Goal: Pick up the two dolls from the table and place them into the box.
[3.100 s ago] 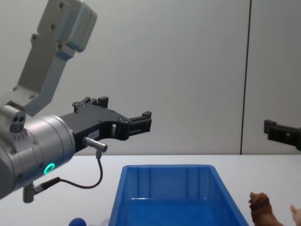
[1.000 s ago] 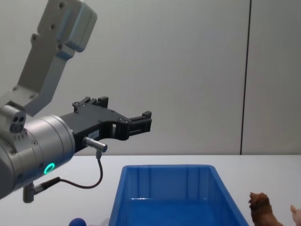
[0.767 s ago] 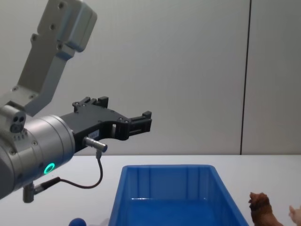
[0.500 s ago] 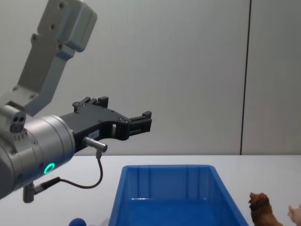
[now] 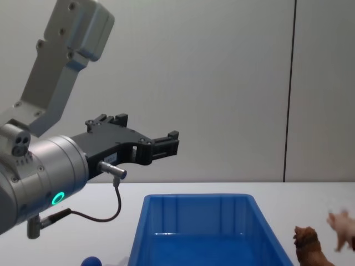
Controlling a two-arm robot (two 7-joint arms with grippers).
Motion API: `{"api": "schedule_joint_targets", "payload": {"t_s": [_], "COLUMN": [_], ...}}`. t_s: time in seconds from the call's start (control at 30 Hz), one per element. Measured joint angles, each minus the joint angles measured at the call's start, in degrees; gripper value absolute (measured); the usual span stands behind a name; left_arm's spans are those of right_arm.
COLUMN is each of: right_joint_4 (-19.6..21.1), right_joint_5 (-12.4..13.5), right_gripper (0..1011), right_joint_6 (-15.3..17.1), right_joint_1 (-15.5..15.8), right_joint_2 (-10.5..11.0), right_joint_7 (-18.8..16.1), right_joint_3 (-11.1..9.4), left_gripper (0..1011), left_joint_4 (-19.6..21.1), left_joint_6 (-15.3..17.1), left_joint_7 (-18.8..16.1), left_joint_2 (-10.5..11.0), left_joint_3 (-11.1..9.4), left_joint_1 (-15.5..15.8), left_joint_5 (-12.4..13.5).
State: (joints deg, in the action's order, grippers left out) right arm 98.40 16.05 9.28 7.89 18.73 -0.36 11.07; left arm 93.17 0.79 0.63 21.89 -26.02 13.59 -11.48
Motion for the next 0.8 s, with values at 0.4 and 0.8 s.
{"api": "schedule_joint_targets", "payload": {"t_s": [0.4, 0.8], "right_joint_4": [4.82, 4.39], "right_joint_5": [-0.55, -0.93], "right_gripper": [380, 380], "right_joint_6": [-2.33, -1.88], "right_joint_1": [-1.49, -5.07], "right_joint_2": [-0.3, -2.71], "right_joint_7": [-4.9, -12.93], "right_joint_3": [0.22, 2.09], "left_gripper": [1003, 1003], "left_joint_4": [0.0, 0.0], "left_joint_6": [0.0, 0.0], "left_joint_7": [0.0, 0.0], "left_joint_2": [0.0, 0.0], "left_joint_3": [0.0, 0.0], "left_joint_1": [0.0, 0.0], "left_joint_5": [0.0, 0.0]}}
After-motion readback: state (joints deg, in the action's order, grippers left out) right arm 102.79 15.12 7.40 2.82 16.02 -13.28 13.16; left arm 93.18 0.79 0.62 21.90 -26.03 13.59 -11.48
